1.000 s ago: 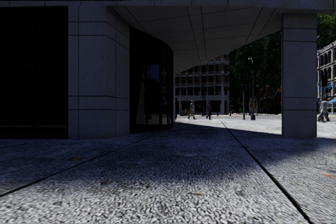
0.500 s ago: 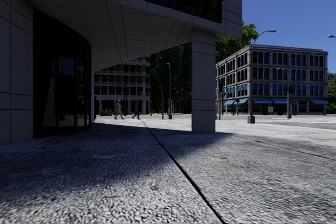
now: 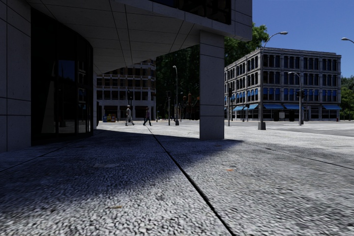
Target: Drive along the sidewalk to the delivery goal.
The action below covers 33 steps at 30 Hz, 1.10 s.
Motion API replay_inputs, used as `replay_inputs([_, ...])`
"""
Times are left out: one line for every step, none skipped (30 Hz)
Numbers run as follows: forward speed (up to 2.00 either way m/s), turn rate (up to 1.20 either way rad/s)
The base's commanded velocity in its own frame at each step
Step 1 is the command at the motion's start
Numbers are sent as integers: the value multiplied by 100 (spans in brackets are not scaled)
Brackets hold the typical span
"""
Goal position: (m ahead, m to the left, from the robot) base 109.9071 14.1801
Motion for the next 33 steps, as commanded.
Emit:
replay_inputs([76, 85])
replay_inputs([76, 85])
replay_inputs([146, 120])
replay_inputs([146, 120])
replay_inputs([200, 120])
replay_inputs([200, 120])
replay_inputs([200, 120])
replay_inputs([200, 120])
replay_inputs([200, 120])
replay_inputs([200, 120])
replay_inputs([200, 112])
replay_inputs([200, 62])
replay_inputs([200, 12])
replay_inputs([200, 0])
replay_inputs([200, 0])
replay_inputs([200, 0])
replay_inputs([200, 0])
replay_inputs([200, 0])
replay_inputs([200, 0])
replay_inputs([200, 0])
replay_inputs([200, 0])
replay_inputs([200, 0])
replay_inputs([200, 0])
replay_inputs([200, 0])
replay_inputs([200, 0])
replay_inputs([200, 0])
replay_inputs([200, 0])
replay_inputs([200, 0])
replay_inputs([200, 0])
replay_inputs([200, 0])
replay_inputs([200, 27])
replay_inputs([200, 54])
replay_inputs([200, 54])
